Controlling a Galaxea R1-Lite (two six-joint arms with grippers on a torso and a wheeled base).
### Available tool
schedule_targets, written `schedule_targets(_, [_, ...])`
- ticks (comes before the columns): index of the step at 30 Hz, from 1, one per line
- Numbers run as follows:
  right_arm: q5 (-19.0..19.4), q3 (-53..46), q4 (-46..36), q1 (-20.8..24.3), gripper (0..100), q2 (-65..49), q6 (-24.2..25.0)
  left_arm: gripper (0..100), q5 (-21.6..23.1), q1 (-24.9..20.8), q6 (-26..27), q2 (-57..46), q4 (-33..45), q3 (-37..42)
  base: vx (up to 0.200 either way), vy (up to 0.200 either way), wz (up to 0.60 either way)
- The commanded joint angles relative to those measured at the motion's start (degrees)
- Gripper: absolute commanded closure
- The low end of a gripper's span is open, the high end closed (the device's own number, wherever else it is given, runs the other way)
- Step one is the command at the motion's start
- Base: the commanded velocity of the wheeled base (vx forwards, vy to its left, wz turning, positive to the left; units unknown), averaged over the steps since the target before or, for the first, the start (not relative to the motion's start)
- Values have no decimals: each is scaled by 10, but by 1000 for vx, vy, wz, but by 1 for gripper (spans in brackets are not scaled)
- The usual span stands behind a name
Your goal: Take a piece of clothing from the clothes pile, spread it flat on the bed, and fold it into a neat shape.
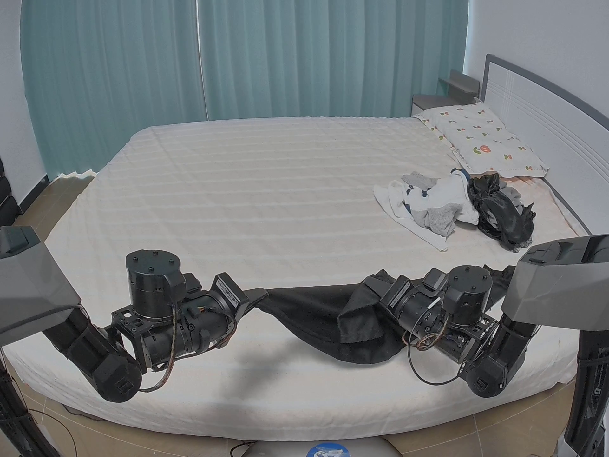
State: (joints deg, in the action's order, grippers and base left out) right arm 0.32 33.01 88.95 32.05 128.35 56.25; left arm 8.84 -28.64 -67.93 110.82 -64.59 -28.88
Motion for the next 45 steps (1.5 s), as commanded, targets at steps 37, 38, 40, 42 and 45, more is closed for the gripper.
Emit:
schedule_targets(37, [-1,12,-2,-5,100,-6,-26,100,7,-7,6,10,1,-7,-27,124,0])
schedule_targets(38, [-1,6,-5,-7,100,-21,-35,100,7,-11,7,10,2,-5,-200,0,0])
schedule_targets(40, [-2,-13,-18,-5,100,-44,-39,100,2,-17,10,-3,7,2,-200,0,0])
schedule_targets(42, [-3,-40,-18,-2,100,-59,-41,100,2,-17,10,-25,18,12,-200,0,0])
schedule_targets(45, [-3,-100,-14,-3,100,-112,-49,100,3,-20,10,-81,52,32,-200,0,0])
